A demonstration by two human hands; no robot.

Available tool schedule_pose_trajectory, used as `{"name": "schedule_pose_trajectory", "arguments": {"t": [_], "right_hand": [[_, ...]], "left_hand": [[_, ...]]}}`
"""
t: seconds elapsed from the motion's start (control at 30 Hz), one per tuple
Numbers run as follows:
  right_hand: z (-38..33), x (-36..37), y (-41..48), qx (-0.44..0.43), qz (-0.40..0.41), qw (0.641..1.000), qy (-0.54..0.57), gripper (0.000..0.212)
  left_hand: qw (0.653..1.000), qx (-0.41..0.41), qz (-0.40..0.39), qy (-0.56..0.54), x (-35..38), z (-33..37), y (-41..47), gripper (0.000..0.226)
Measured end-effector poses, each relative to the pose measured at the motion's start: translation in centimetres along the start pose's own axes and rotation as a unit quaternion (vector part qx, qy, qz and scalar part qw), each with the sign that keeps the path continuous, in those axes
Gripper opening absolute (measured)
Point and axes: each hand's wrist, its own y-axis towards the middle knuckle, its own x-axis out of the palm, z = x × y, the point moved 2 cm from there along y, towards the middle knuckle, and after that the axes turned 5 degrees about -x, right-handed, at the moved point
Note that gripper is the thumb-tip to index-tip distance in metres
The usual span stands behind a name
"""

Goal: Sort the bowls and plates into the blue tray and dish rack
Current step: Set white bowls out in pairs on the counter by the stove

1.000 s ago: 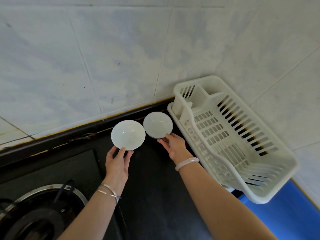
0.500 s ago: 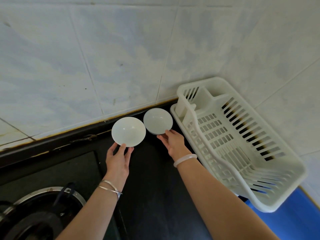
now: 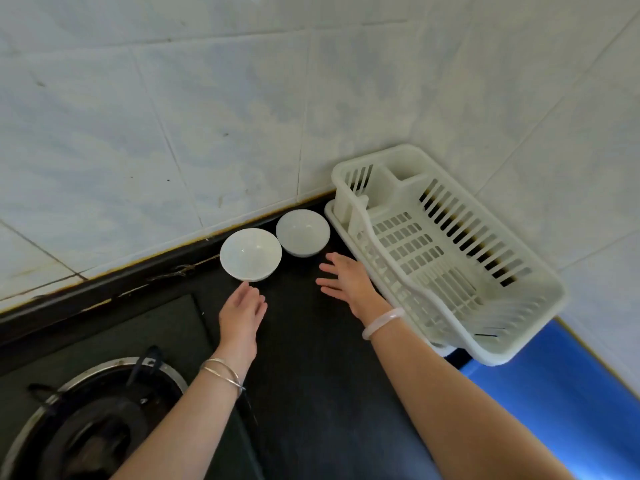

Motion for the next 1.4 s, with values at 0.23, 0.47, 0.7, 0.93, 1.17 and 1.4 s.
{"name": "schedule_pose_trajectory", "arguments": {"t": [0.23, 0.47, 0.7, 0.93, 1.17, 1.4], "right_hand": [[3.7, -7.4, -10.8, -0.044, 0.005, 0.992, -0.119, 0.033], [11.4, -16.3, -22.7, -0.071, 0.135, 0.925, -0.349, 0.024], [18.4, -20.2, -30.7, -0.019, 0.214, 0.879, -0.425, 0.027], [20.1, -19.4, -32.2, -0.013, 0.269, 0.864, -0.426, 0.015], [19.8, -19.2, -32.5, -0.001, 0.287, 0.859, -0.424, 0.013], [19.3, -21.4, -34.5, -0.009, 0.333, 0.888, -0.316, 0.01]], "left_hand": [[0.969, -0.035, -0.163, 0.183, 0.5, -4.8, -9.5, 0.024], [0.866, 0.022, -0.263, 0.425, 0.5, -13.7, -17.2, 0.02], [0.745, 0.13, -0.293, 0.585, 0.0, -20.3, -21.5, 0.029], [0.706, 0.183, -0.254, 0.635, -0.7, -22.2, -22.0, 0.043], [0.719, 0.168, -0.265, 0.62, -0.9, -22.3, -22.4, 0.037], [0.703, 0.201, -0.244, 0.638, -0.5, -22.6, -22.5, 0.031]]}}
